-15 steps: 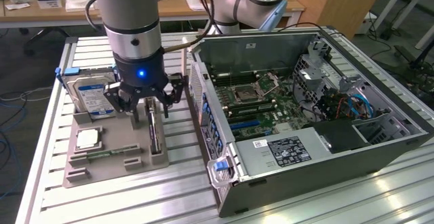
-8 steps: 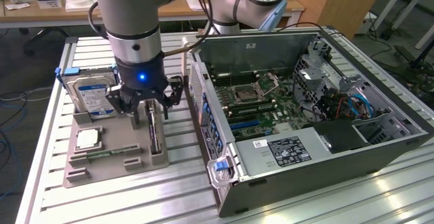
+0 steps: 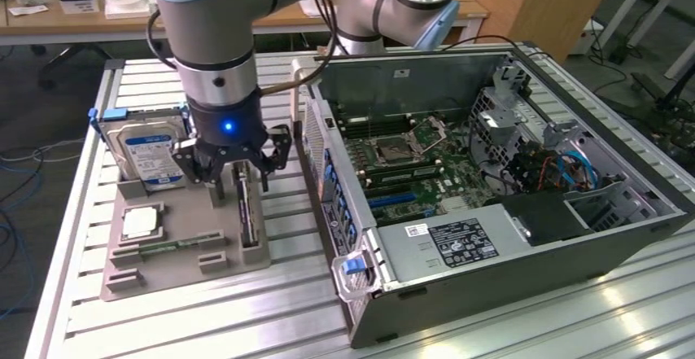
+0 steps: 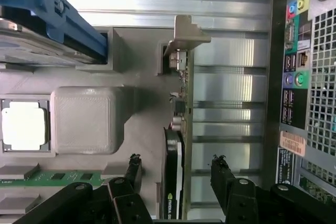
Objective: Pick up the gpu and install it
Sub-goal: 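Pick up the gpu and move the gpu toward the slot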
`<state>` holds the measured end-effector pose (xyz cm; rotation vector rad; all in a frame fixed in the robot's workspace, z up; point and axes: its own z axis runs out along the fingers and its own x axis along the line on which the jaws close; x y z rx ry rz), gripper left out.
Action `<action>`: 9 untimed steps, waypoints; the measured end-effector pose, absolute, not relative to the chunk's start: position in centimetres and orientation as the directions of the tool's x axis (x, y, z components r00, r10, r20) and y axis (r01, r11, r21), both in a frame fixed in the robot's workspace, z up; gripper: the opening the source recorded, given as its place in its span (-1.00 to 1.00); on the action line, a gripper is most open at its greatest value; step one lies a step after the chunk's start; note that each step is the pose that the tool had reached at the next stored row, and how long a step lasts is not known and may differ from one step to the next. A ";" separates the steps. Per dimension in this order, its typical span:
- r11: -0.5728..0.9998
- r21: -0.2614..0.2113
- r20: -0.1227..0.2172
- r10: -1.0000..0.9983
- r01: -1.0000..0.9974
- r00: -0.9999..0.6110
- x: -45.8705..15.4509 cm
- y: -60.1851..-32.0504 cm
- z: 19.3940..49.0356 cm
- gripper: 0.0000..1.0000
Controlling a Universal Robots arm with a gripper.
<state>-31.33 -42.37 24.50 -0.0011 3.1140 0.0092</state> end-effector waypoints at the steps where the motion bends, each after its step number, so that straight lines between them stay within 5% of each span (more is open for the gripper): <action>1: 1.000 0.006 -0.028 -0.001 -0.001 -1.000 -31.5 -42.3 24.3 0.29; 9: 1.000 0.006 -0.027 0.000 0.000 -1.000 -31.6 -42.2 22.9 0.29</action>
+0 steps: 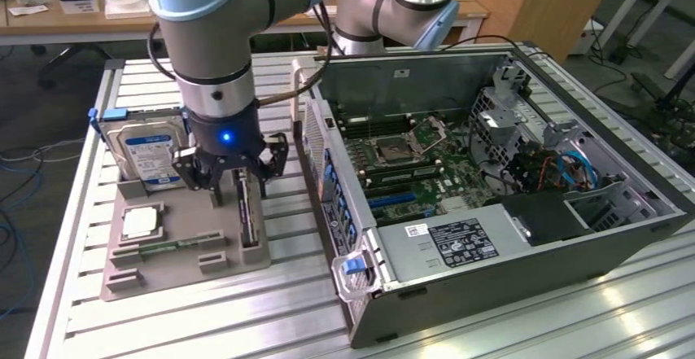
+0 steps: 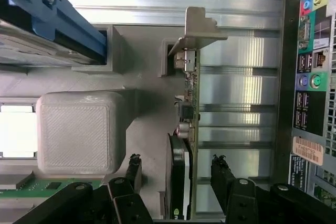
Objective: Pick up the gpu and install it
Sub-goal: 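Pick up the gpu and move the gpu toward the slot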
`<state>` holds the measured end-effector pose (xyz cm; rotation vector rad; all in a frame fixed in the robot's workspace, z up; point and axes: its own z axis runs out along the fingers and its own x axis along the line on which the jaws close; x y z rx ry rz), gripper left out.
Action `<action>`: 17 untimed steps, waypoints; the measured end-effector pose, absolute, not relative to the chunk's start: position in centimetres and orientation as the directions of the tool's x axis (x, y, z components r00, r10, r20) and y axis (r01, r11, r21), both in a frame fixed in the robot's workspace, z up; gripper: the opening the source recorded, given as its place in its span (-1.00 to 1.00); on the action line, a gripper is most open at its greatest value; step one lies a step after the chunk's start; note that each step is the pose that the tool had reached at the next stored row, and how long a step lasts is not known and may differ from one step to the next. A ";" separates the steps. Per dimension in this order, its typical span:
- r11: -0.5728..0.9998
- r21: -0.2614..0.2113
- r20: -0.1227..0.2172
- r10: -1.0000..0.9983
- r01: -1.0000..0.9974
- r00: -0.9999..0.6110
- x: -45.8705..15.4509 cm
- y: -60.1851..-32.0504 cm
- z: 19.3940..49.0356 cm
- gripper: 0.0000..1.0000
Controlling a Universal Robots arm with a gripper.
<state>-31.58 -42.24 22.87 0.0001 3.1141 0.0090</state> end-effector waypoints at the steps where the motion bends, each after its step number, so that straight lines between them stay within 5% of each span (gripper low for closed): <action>1: 1.000 0.006 -0.028 0.000 0.000 -1.000 -31.6 -42.2 22.7 0.29; 17: 1.000 0.003 -0.027 0.003 0.003 -1.000 -31.6 -42.2 21.0 0.29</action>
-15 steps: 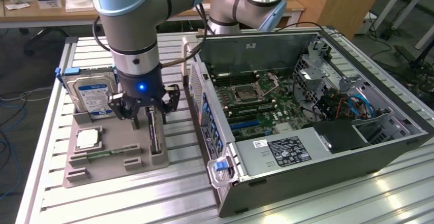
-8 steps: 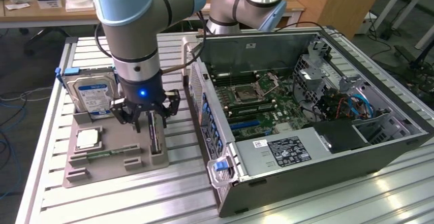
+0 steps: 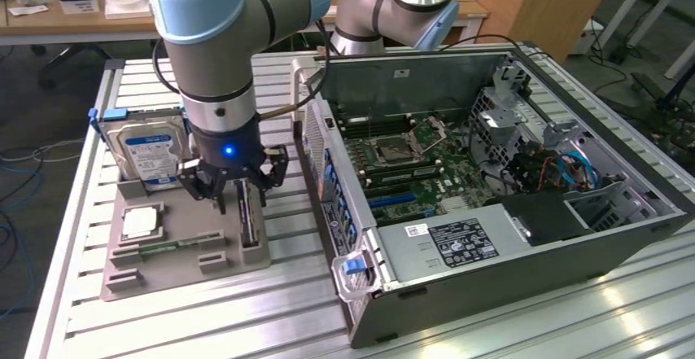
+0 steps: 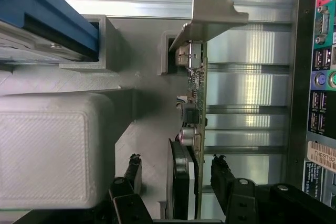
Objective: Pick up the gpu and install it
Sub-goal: 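Pick up the gpu and move the gpu toward the slot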
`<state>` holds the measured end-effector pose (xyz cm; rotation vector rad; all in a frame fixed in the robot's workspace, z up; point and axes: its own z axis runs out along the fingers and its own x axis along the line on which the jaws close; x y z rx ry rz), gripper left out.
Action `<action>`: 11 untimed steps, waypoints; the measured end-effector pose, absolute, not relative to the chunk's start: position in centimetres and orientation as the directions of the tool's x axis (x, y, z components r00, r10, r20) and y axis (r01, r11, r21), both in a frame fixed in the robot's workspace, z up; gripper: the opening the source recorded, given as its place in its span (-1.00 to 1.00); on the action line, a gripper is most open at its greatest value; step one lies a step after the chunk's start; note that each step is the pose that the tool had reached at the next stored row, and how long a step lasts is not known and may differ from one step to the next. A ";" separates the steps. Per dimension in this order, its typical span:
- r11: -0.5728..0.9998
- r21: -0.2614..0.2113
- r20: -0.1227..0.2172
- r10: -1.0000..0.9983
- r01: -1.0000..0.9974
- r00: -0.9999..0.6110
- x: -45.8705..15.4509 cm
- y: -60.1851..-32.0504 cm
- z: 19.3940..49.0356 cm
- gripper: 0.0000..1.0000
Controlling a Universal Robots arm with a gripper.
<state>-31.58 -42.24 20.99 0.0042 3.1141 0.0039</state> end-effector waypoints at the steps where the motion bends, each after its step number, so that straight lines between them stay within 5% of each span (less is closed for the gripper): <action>1: 1.000 0.003 -0.028 0.003 0.003 -1.000 -31.6 -42.2 21.0 0.26; 11: 1.000 0.003 -0.027 0.004 0.004 -1.000 -31.4 -42.2 20.9 -0.44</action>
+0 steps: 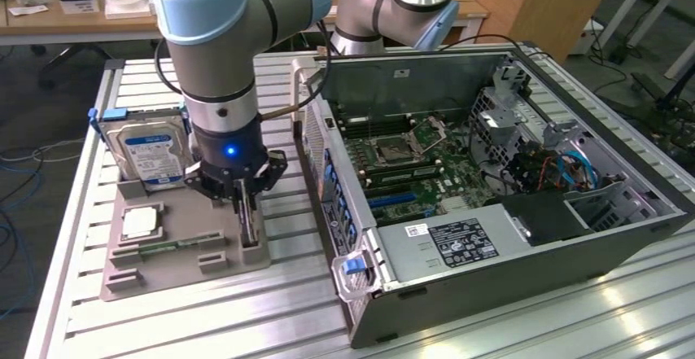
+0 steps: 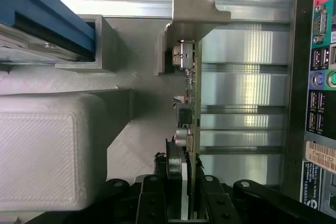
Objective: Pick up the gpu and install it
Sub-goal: 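Pick up the gpu and move the gpu toward the slot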
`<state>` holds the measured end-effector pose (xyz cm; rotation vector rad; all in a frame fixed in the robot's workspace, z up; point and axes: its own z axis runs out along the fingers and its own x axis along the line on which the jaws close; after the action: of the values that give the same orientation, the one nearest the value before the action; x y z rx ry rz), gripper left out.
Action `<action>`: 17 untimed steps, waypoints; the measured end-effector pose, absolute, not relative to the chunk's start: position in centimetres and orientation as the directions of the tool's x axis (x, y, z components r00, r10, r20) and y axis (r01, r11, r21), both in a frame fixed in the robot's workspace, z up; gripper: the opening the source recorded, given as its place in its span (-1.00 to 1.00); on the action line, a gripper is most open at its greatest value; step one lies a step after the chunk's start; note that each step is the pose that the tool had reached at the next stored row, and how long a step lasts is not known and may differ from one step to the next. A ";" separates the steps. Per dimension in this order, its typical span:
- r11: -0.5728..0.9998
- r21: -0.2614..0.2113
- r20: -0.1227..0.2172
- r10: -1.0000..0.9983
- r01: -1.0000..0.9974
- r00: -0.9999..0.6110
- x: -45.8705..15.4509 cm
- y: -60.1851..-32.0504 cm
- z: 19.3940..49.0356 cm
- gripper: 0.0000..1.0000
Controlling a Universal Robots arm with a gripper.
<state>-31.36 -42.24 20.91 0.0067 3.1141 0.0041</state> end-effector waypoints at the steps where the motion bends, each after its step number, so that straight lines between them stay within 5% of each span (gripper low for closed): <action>1: 1.000 0.003 -0.027 0.004 0.004 -1.000 -31.4 -42.2 20.9 -0.44; 17: 1.000 0.003 -0.028 0.004 0.004 -1.000 -31.3 -42.2 20.9 -0.44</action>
<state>-31.33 -42.24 20.91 0.0066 3.1140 0.0051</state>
